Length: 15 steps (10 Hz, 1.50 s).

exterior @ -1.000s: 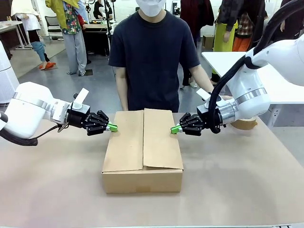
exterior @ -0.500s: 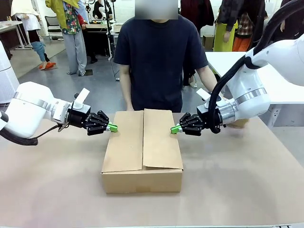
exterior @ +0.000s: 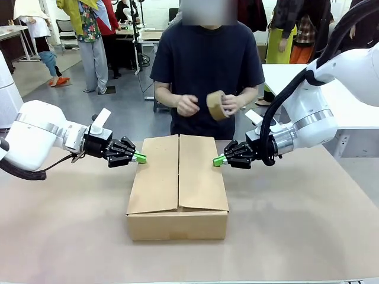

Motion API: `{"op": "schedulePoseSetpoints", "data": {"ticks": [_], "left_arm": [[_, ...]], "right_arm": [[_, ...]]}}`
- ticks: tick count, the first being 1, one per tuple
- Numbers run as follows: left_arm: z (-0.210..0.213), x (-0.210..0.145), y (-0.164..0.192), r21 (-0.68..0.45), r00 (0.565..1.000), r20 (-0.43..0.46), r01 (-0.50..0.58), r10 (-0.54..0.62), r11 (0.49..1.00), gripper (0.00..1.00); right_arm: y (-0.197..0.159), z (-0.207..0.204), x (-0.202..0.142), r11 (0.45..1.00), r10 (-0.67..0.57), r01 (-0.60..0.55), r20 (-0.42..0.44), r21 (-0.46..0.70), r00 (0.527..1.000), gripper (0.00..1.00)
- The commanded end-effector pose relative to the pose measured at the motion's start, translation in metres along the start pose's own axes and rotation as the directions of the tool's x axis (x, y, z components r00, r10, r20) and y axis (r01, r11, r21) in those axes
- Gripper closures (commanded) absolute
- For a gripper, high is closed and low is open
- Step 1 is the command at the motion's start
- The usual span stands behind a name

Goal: Wrap the clocks to prevent damage.
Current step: Push the left (or right) flap of the Package Box to close it, then after the human seals the box with tape, release both hands from the side flaps of the Package Box.

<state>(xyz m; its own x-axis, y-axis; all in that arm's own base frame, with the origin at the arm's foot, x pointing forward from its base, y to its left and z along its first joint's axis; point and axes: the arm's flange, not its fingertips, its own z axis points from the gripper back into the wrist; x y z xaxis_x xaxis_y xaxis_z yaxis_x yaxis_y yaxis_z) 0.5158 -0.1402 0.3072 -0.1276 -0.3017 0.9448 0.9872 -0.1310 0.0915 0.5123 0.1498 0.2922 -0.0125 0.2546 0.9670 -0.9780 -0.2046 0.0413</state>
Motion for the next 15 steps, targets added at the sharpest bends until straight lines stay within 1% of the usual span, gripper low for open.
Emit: {"op": "schedulePoseSetpoints", "data": {"ticks": [1, 15], "left_arm": [[-0.0025, -0.0036, -0.0005, 0.006, 1.000, 0.002, 0.001, -0.001, 1.000, 0.99], [-0.0025, -0.0036, -0.0005, 0.006, 1.000, 0.002, 0.001, -0.001, 1.000, 0.99]], "right_arm": [[-0.0004, -0.0026, -0.0046, 1.000, -0.007, 0.007, -0.010, -0.007, 1.000, 0.99], [-0.0004, -0.0026, -0.0046, 1.000, -0.007, 0.007, -0.010, -0.007, 1.000, 0.99]]}}
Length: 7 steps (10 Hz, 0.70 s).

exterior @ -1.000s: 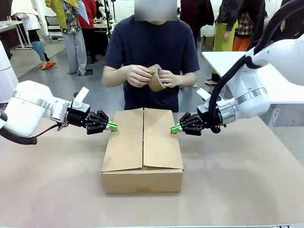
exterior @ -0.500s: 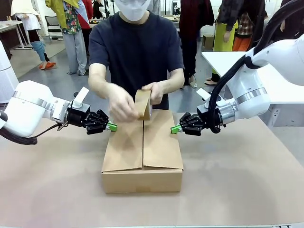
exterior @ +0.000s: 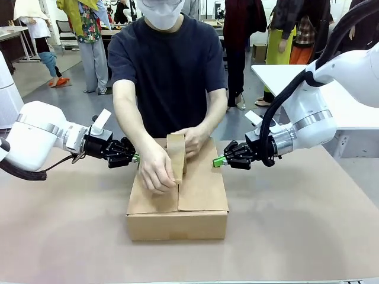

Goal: Wrap the clocks to prevent damage.
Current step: After the human seals the box with tape, release both hands from the side flaps of the Package Box.

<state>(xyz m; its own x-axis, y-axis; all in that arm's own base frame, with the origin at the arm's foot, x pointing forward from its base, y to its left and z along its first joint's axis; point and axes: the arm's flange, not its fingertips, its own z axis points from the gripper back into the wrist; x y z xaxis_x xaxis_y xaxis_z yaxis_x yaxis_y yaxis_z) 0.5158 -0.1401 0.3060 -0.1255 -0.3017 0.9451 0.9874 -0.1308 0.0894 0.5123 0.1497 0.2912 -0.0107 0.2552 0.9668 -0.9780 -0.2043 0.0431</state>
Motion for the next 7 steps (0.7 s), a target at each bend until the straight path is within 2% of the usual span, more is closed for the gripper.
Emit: {"op": "schedulePoseSetpoints", "data": {"ticks": [1, 7], "left_arm": [[-0.0022, -0.0025, -0.0004, 0.007, 1.000, 0.002, 0.003, -0.003, 1.000, 0.99], [-0.0022, -0.0025, -0.0004, 0.007, 1.000, 0.002, 0.003, -0.003, 1.000, 0.99]], "right_arm": [[-0.0004, -0.0024, -0.0036, 1.000, -0.005, 0.005, -0.009, -0.007, 1.000, 0.99], [-0.0004, -0.0024, -0.0036, 1.000, -0.005, 0.005, -0.009, -0.007, 1.000, 0.99]]}}
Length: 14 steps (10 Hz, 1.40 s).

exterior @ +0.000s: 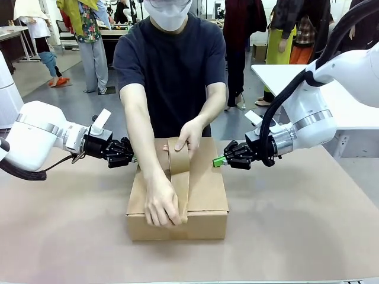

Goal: Wrap the clocks to prevent damage.
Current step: After the human seals the box with tape, release both hands from the side flaps of the Package Box.

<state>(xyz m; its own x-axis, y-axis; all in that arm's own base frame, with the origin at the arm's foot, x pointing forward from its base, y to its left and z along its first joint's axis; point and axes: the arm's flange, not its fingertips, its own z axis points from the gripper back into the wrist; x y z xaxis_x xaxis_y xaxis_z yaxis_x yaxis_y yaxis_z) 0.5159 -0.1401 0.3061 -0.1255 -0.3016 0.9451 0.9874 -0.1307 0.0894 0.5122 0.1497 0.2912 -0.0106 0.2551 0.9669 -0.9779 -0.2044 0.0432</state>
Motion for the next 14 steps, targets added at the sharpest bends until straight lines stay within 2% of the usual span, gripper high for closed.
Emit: {"op": "schedulePoseSetpoints", "data": {"ticks": [1, 14], "left_arm": [[-0.0023, -0.0025, -0.0004, 0.006, 1.000, 0.002, 0.003, -0.003, 1.000, 0.99], [-0.0023, -0.0025, -0.0004, 0.006, 1.000, 0.002, 0.003, -0.003, 1.000, 0.99]], "right_arm": [[-0.0004, -0.0024, -0.0036, 1.000, -0.005, 0.005, -0.010, -0.007, 1.000, 0.99], [-0.0004, -0.0024, -0.0036, 1.000, -0.005, 0.005, -0.010, -0.007, 1.000, 0.99]]}}
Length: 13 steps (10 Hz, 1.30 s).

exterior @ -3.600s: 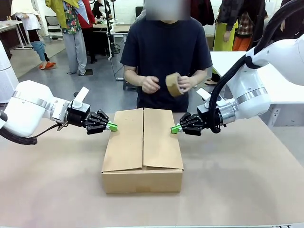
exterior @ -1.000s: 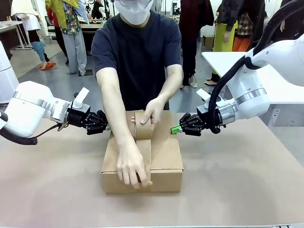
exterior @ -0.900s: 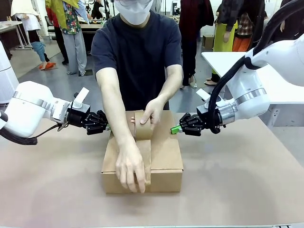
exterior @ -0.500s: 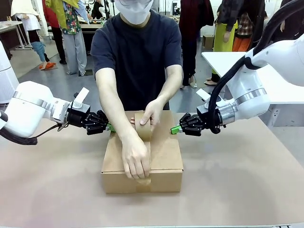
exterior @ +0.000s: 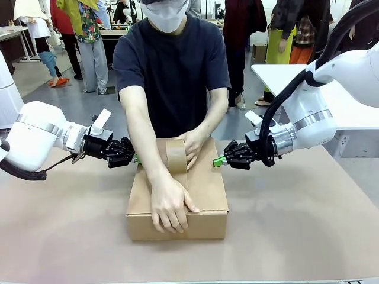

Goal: Wrap the clocks to prevent damage.
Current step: After the human seals the box with tape, release both hands from the side flaps of the Package Box.

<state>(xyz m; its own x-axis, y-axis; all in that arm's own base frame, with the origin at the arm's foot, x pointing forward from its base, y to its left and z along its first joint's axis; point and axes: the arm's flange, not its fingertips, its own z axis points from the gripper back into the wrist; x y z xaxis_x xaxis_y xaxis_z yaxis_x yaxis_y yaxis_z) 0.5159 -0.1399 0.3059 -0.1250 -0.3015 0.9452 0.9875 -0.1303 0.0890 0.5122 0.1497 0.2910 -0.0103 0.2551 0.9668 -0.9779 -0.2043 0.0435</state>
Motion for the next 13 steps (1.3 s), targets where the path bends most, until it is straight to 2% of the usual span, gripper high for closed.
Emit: {"op": "schedulePoseSetpoints", "data": {"ticks": [1, 13], "left_arm": [[-0.0023, -0.0023, -0.0005, 0.006, 1.000, 0.002, 0.004, -0.004, 1.000, 0.99], [-0.0023, -0.0023, -0.0005, 0.006, 1.000, 0.002, 0.004, -0.004, 1.000, 0.99]], "right_arm": [[-0.0004, -0.0023, -0.0034, 1.000, -0.005, 0.005, -0.010, -0.007, 1.000, 0.99], [-0.0004, -0.0023, -0.0034, 1.000, -0.005, 0.005, -0.010, -0.007, 1.000, 0.99]]}}
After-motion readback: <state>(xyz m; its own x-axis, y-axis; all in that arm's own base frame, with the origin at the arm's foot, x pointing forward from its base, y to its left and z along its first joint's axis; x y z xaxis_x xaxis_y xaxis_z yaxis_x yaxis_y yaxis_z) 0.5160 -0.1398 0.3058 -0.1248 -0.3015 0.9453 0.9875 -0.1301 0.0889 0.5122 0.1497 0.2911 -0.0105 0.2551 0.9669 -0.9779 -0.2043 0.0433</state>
